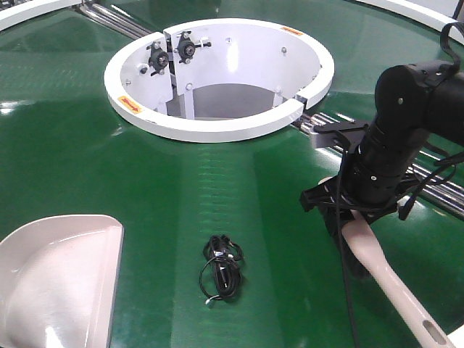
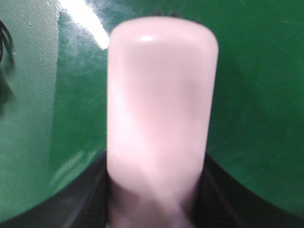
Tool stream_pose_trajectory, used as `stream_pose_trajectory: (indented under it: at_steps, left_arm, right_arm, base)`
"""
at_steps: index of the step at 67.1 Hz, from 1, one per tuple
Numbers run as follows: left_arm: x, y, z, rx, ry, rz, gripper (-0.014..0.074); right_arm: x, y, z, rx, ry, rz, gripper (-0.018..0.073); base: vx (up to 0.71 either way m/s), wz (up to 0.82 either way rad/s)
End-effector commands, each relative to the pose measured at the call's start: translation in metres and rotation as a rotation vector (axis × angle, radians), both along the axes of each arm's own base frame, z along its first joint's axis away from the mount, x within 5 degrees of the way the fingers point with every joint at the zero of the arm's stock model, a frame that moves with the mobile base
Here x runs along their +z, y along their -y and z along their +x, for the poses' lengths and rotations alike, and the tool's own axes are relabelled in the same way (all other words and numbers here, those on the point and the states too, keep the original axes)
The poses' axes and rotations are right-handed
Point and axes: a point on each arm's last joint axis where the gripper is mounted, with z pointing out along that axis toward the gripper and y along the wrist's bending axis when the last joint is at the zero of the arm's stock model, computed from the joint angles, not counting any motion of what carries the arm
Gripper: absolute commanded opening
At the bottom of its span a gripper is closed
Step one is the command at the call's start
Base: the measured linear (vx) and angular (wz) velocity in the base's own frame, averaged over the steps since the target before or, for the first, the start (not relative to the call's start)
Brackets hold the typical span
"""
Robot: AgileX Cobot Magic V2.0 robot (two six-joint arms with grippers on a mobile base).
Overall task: Clean and inspect green conveyor with broom and dustpan
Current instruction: 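Move the left gripper toward the white dustpan handle, then close the left gripper on the dustpan handle and lift it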
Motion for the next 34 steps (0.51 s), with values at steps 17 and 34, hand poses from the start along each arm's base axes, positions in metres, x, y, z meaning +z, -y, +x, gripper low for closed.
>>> stream_pose_trajectory:
  at_steps: [17,34]
  left_arm:
    - [0.009,-0.02,0.006,0.093,0.003,0.014,0.0573]
    - [0.003,-0.033,0.007,0.14,-0.026,0.021,0.0573]
  right_arm:
    - [0.023,0.003,-0.003,-0.005,0.071,0.017,-0.0008]
    - [0.023,0.003,-0.003,-0.005,0.071,0.017,-0.0008]
  base:
    - [0.0,0.0]
    - [0.0,0.0]
